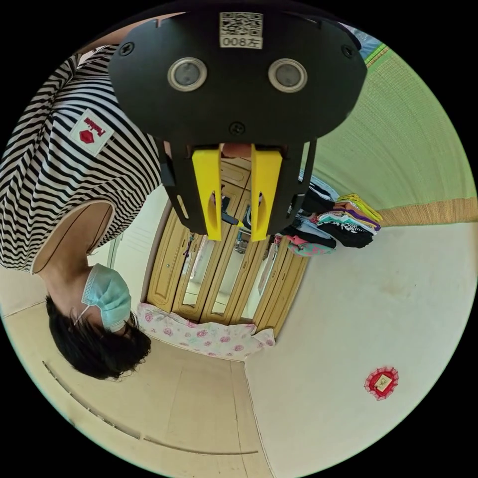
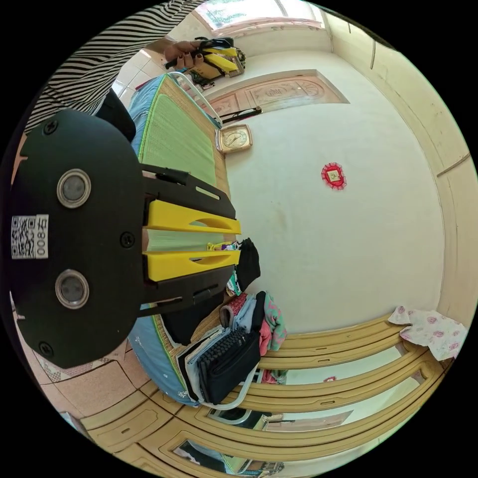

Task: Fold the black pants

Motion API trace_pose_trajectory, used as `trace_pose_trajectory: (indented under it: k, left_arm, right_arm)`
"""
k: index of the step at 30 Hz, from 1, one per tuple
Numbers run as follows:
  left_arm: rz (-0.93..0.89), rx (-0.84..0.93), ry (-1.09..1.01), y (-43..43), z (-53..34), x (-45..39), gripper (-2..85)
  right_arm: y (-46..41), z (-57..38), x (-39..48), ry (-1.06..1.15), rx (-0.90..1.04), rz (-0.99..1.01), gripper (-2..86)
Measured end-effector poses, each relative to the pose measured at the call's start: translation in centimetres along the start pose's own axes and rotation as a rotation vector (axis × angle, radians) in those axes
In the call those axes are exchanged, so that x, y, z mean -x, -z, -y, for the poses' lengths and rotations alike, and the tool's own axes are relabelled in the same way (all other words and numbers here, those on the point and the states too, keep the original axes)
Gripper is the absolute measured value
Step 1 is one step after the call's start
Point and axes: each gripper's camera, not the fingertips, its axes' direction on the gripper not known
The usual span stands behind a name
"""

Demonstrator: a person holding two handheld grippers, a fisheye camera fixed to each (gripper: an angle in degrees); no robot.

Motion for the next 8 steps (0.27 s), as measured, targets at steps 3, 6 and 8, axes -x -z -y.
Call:
trace_pose_trajectory:
  k: [3,6,8]
  left_arm:
    - [0.01,0.028,0.024,-2.2,0.6,2.0,8.8]
    - [0.041,0.087,0.051,-5.3,1.5,4.7,8.9]
    - [0.046,0.14,0.086,-8.8,2.2,7.8,9.1]
  right_arm:
    - [-3.5,0.7,-1.9,0.024,0.048,-0.107,6.8]
    - [-7.7,2.0,-5.2,0.026,0.091,-0.205,7.7]
    - [-10.4,3.2,-7.8,0.017,0.102,-0.252,8.5]
